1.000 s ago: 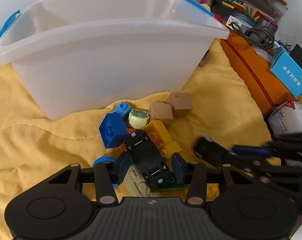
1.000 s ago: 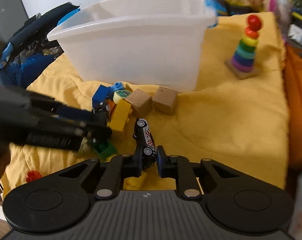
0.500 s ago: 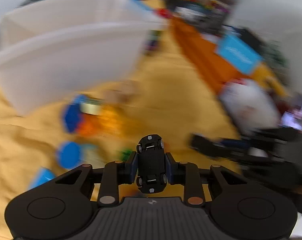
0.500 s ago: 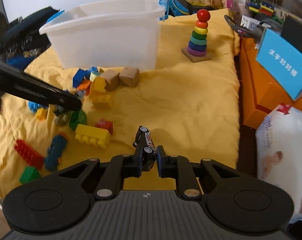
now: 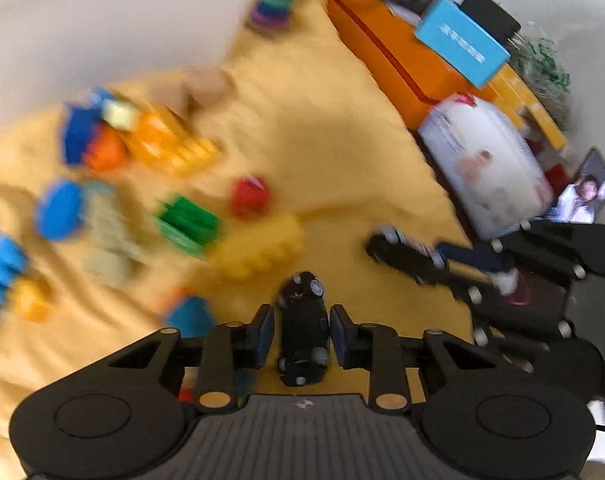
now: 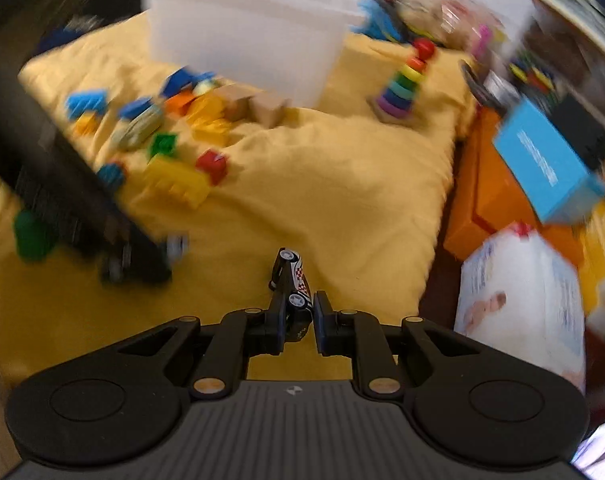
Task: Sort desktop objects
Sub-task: 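Grasp the white-green car with the left tool while the right tool grasps the white-black car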
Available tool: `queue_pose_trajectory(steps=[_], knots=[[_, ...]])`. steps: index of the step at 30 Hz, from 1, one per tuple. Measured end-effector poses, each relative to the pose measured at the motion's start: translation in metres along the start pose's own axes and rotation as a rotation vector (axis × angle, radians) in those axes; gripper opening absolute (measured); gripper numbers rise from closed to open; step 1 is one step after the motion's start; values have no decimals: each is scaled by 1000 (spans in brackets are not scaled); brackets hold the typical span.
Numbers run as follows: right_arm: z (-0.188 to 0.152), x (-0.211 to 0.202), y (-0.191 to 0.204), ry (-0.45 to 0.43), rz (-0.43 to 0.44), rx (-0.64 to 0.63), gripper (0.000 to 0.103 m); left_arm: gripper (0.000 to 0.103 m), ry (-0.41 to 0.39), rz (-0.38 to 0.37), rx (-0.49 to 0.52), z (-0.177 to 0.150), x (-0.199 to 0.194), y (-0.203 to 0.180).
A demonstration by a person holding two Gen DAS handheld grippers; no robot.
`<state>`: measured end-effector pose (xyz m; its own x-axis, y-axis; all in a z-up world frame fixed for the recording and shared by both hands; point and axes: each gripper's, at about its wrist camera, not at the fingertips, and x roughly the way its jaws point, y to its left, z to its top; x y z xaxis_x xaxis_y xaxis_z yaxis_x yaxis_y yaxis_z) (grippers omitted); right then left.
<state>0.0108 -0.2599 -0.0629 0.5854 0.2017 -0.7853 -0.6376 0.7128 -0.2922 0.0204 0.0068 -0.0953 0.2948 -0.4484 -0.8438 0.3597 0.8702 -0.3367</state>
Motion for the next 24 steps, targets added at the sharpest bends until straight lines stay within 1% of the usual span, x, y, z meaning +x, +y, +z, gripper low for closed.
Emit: queue_pose_trajectory(steps=[2, 5, 7, 10, 12, 13, 14, 16, 19, 22, 24], knots=[[0, -2, 13, -21, 24, -65, 16, 36, -16, 32, -4, -1, -8, 6], [1, -4, 26, -47, 59, -104, 18, 36, -34, 58, -20, -3, -18, 13], [3, -6, 32, -65, 79, -138, 20, 39, -54, 108, 13, -3, -19, 9], [4, -6, 34, -61, 195, -129, 18, 40, -64, 150, 56, -3, -19, 2], [3, -5, 38, -52, 240, -99, 19, 40, -81, 159, 84, -6, -26, -4], [2, -5, 40, -49, 252, -88, 22, 40, -94, 143, 104, -7, -30, -9], [2, -7, 39, -53, 254, -75, 27, 41, -100, 134, 122, -8, -32, -14], [2, -12, 31, -75, 244, -7, 28, 46, -102, 140, 175, -10, -32, -24], [3, -12, 12, -73, 226, 134, 30, 46, -70, 177, 232, -12, -17, -34], [7, -3, 0, -41, 203, 244, 30, 46, -54, 214, 263, -14, -4, -36], [9, 5, -1, -31, 208, 294, 37, 46, -34, 233, 292, -16, 4, -37]])
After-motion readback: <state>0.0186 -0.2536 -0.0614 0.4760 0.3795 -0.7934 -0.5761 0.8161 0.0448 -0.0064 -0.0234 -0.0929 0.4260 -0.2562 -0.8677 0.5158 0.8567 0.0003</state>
